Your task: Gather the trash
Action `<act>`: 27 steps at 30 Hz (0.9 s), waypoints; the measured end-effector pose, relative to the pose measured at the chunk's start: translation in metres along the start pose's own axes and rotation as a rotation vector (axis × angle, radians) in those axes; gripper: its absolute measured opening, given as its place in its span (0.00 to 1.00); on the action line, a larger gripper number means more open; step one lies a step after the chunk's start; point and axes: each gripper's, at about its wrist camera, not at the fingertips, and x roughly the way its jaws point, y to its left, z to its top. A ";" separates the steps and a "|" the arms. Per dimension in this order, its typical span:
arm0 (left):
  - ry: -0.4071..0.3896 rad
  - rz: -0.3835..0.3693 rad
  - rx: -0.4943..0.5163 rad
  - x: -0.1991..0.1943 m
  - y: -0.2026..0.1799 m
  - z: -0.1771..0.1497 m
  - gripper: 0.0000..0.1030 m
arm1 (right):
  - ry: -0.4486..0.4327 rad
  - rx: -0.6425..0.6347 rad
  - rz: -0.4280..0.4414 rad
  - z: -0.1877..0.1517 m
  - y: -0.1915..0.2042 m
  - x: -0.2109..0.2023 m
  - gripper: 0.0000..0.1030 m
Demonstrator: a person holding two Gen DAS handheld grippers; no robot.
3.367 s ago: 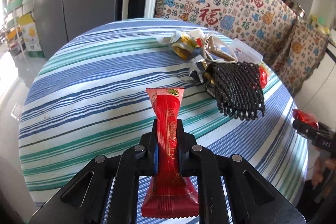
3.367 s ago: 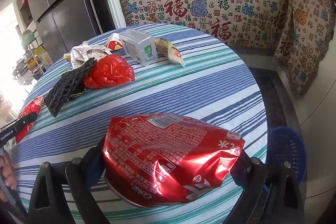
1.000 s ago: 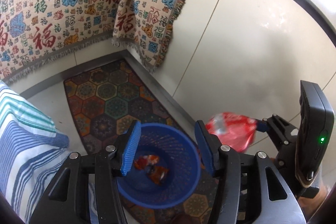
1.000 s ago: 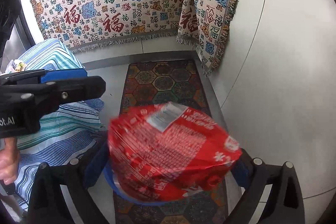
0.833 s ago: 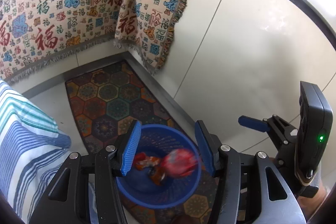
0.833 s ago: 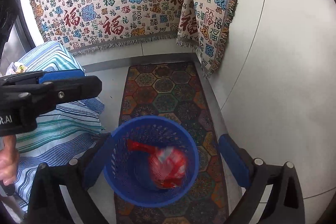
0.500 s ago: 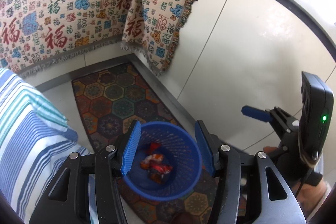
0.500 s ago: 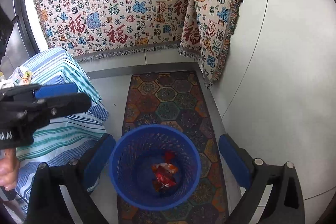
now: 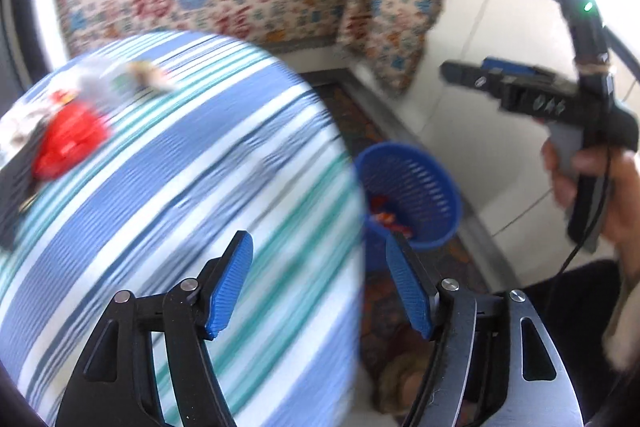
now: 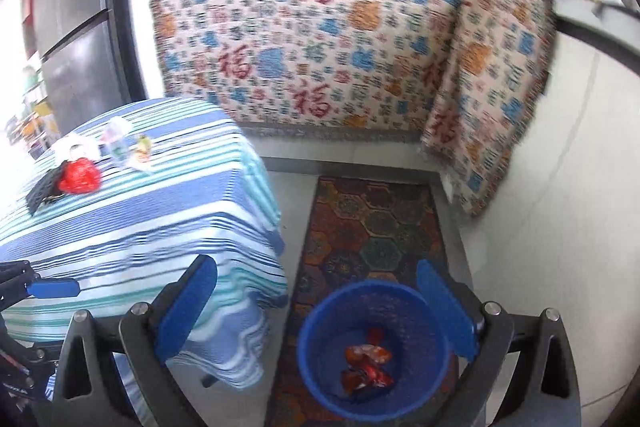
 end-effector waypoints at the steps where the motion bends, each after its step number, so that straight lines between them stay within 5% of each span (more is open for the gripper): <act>1: 0.000 0.024 -0.020 -0.005 0.014 -0.007 0.69 | 0.000 -0.015 0.027 0.003 0.015 0.001 0.99; 8: -0.067 0.152 -0.184 -0.044 0.115 -0.031 0.73 | 0.052 -0.232 0.141 0.003 0.130 0.019 0.99; 14: -0.169 0.186 -0.284 -0.071 0.187 -0.017 0.80 | 0.127 -0.280 0.257 -0.008 0.200 0.046 0.99; 24: -0.078 0.065 -0.328 -0.026 0.241 0.010 0.88 | 0.137 -0.268 0.279 -0.005 0.232 0.067 0.99; 26: -0.071 0.050 -0.337 -0.023 0.247 0.005 0.83 | 0.126 -0.259 0.281 -0.001 0.232 0.067 0.99; 27: -0.073 0.041 -0.328 -0.022 0.247 0.005 0.71 | 0.122 -0.257 0.279 0.000 0.232 0.068 0.99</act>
